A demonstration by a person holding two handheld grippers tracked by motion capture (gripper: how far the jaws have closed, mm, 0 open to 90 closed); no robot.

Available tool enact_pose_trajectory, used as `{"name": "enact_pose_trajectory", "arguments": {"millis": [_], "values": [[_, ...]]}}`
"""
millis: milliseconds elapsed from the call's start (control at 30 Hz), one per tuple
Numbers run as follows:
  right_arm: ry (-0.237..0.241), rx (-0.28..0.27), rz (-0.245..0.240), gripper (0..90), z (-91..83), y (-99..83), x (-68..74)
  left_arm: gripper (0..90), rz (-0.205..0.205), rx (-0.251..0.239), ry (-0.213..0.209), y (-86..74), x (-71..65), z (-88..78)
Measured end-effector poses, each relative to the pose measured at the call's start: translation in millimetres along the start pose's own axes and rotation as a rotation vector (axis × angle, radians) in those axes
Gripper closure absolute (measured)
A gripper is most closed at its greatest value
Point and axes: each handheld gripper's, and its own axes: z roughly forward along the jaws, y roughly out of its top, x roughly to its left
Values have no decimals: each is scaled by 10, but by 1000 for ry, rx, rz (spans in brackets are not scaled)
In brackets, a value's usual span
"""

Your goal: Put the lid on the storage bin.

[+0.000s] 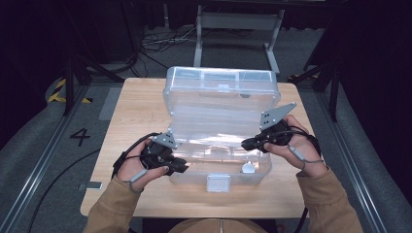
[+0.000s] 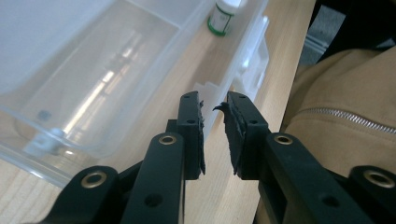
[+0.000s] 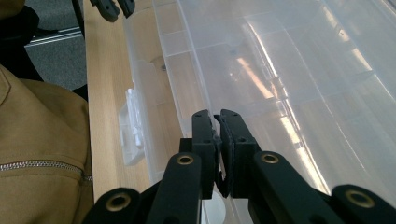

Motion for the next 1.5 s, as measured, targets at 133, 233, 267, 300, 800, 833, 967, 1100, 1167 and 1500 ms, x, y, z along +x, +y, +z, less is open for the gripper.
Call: {"name": "enact_pose_trajectory", "arguments": {"millis": [133,233,267,300,800,833,967,1100,1167,1500], "values": [[-2,-1,2,849,-1,-3,4,792,-10,-66,1,27,18,-119],[-5,-3,3,848,1,-5,7,800,-19,-107,9,48,34,-192],[-5,-3,3,848,0,-5,8,804,-22,-122,9,55,39,-215],[-6,-3,3,848,0,-6,9,811,-22,-122,9,55,39,-215],[-15,-16,12,844,2,-23,26,871,-92,-328,88,93,121,-452],[-15,-16,12,844,2,-23,26,873,-92,-328,88,93,121,-452],[-16,-20,12,843,3,-27,28,873,-105,-379,126,91,154,-501],[-20,-18,14,843,2,-32,38,876,-128,-422,168,98,181,-531],[-19,-20,10,843,3,-35,37,876,-139,-440,189,107,191,-539],[-16,-27,12,843,10,-63,54,879,-185,-484,284,164,249,-533]]}}
